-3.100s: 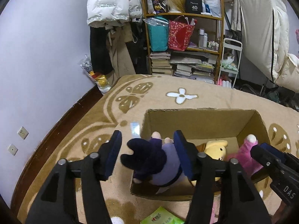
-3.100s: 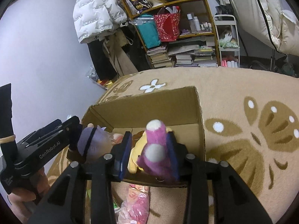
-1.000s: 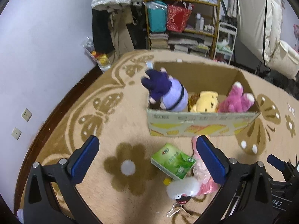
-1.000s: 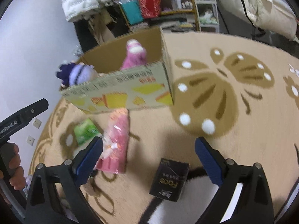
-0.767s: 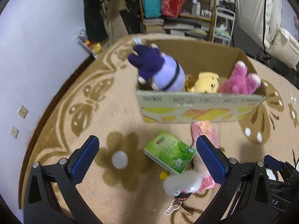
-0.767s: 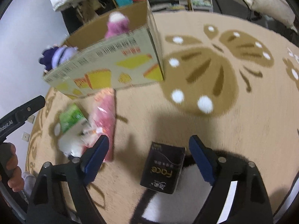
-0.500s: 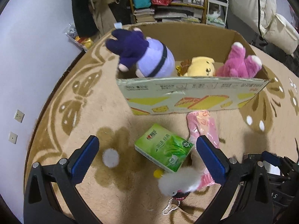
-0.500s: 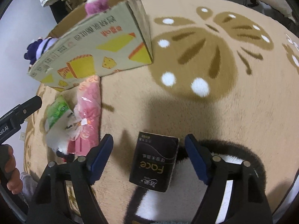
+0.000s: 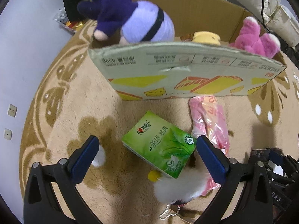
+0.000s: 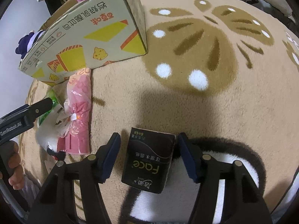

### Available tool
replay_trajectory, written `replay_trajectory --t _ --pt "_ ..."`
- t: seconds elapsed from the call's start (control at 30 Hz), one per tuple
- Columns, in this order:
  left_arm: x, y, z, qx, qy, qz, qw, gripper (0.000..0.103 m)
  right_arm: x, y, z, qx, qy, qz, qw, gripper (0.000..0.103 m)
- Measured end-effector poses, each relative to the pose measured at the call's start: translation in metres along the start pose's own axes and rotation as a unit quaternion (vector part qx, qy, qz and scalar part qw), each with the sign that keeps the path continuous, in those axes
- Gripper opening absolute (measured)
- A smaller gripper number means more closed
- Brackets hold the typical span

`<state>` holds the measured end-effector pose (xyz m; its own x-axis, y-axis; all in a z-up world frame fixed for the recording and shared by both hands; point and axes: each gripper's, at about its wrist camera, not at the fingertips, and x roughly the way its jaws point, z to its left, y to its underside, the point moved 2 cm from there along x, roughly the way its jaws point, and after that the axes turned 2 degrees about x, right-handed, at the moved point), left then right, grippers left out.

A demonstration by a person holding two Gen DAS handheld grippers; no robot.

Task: Organize soft objects
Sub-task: 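Grasp the black Face box with right tool while left tool grasps green tissue pack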

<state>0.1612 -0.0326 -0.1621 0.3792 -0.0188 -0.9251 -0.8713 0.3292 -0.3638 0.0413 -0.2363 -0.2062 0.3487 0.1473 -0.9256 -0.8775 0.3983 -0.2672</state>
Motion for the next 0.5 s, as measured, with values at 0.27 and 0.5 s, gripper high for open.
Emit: replay_trajectory --t 0.27,0.5 --pt "0.01 0.001 -0.001 -0.008 0.018 0.012 0.9997 0.102 0.0 -0.001 0.002 0.005 -0.004 0.001 1.0 0.067" --pt "0.019 0.0 -0.004 -0.011 0.029 0.023 0.9993 0.102 0.0 -0.001 0.002 0.005 -0.004 0.001 1.0 0.068"
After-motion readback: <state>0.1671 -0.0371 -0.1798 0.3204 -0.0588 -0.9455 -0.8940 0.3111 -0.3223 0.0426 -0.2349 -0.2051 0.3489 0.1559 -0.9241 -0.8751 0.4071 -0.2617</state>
